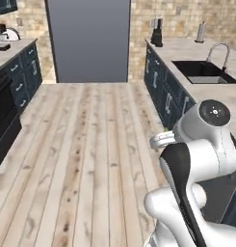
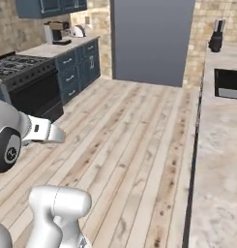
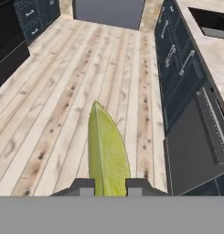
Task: Grab the onion and lemon wedge from the fridge, place them in the blender, close the lid, and turn on the blender to create a marinade.
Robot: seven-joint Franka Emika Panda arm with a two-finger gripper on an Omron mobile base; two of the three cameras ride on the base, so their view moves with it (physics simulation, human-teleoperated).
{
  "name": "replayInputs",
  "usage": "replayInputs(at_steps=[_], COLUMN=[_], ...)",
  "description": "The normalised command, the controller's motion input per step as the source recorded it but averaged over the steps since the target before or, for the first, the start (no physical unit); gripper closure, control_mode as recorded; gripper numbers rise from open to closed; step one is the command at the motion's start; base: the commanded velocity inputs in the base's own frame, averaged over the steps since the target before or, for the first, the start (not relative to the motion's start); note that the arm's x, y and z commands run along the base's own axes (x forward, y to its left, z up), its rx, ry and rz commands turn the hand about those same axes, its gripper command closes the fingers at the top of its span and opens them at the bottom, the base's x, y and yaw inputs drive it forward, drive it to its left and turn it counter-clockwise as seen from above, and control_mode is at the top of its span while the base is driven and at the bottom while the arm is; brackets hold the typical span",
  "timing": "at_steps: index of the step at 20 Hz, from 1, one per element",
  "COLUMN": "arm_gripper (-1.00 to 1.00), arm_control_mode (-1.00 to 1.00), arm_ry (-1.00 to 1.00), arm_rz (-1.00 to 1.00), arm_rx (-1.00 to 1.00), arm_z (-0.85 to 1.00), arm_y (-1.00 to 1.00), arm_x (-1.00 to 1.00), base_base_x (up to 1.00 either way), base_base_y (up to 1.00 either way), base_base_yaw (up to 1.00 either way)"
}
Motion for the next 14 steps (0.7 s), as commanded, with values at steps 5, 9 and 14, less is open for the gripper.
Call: replayInputs(at_steps=[5, 9, 14], arm_gripper=[1.0, 1.0, 1.0], arm_control_mode=[1.0, 1.0, 1.0], arm_ry=[0.0, 0.0, 0.0], arm_rz=[0.0, 0.0, 0.0], arm_rx=[0.0, 0.0, 0.0], arm_z=[0.0, 0.0, 0.0], arm_y=[0.0, 0.0, 0.0], arm_x=[0.0, 0.0, 0.0], base_base_x=[0.03, 0.0, 0.11], base_base_y=[0.02, 0.2, 0.59], base_base_yaw=[-0.76, -0.72, -0.57])
